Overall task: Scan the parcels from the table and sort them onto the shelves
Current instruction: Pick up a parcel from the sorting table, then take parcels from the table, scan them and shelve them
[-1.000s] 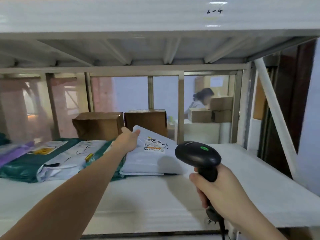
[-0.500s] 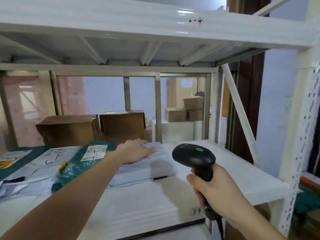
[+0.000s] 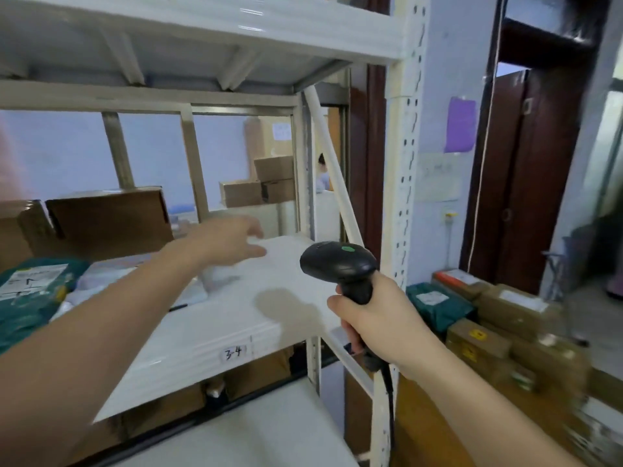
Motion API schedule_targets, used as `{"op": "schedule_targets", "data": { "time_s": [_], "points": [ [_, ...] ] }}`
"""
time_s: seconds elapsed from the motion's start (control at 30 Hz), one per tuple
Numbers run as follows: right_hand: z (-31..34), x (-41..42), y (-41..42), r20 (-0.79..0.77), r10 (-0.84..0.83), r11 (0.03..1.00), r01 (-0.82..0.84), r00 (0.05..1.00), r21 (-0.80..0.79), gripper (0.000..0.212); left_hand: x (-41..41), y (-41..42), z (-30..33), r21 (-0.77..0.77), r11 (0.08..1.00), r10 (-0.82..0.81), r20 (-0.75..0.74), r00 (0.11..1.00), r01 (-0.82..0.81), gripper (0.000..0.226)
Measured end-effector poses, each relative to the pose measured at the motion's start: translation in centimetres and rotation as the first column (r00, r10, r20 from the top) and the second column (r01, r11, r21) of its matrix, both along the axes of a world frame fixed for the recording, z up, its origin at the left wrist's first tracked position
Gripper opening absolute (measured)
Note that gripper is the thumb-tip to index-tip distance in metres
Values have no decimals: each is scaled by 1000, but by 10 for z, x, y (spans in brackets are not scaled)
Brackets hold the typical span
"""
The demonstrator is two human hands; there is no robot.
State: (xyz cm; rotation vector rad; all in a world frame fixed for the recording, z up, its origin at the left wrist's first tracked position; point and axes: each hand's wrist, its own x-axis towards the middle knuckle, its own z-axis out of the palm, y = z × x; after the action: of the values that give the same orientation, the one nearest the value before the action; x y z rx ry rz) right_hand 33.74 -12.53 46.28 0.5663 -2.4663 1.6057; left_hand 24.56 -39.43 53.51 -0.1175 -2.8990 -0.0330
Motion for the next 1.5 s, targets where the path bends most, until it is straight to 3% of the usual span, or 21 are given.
{"op": "schedule_targets", "data": {
  "time_s": [0.1, 0.23, 0.33, 0.43, 0.6, 0.73, 1.0, 1.13, 1.3, 1.4, 1.5],
  "points": [
    [-4, 2, 43, -2, -68, 998, 68, 998, 4, 12, 3, 111, -8, 164, 947, -263, -100, 960, 277, 11],
    [-13, 16, 108, -4, -170, 985, 170, 985, 13, 20, 3, 225, -35, 211, 786, -551, -187, 813, 581, 19],
    [-19, 34, 160, -9, -260, 966, 260, 965, -4, 22, -7, 289, -56, 321, 670, -664, -145, 733, 670, 19],
    [-29, 48, 208, 4, -368, 930, 368, 930, 11, 18, -29, 346, -85, 322, 659, -698, -74, 712, 679, 24],
    [-50, 65, 274, 89, -510, 859, 512, 856, -6, 9, -63, 414, -139, 349, 669, -682, -63, 729, 656, 55],
    [-67, 65, 310, 166, -598, 797, 603, 784, 19, 7, -87, 452, -182, 324, 748, -617, 16, 787, 579, 73],
    [-104, 18, 364, 274, -668, 743, 635, 692, 210, 15, -152, 501, -270, 276, 836, -523, 140, 841, 474, 85],
    [-115, -27, 388, 278, -662, 749, 601, 696, 278, 10, -196, 521, -300, 301, 856, -484, 177, 857, 421, 86],
    [-123, -91, 414, 375, -552, 830, 531, 745, 169, 17, -254, 540, -330, 276, 890, -429, 241, 871, 362, 89],
    [-130, -125, 429, 354, -530, 847, 500, 770, 180, 14, -289, 547, -356, 276, 901, -406, 256, 877, 336, 80],
    [-141, -161, 447, 373, -518, 855, 471, 770, 216, 13, -311, 557, -376, 298, 920, -341, 295, 892, 254, 86]
  ]
}}
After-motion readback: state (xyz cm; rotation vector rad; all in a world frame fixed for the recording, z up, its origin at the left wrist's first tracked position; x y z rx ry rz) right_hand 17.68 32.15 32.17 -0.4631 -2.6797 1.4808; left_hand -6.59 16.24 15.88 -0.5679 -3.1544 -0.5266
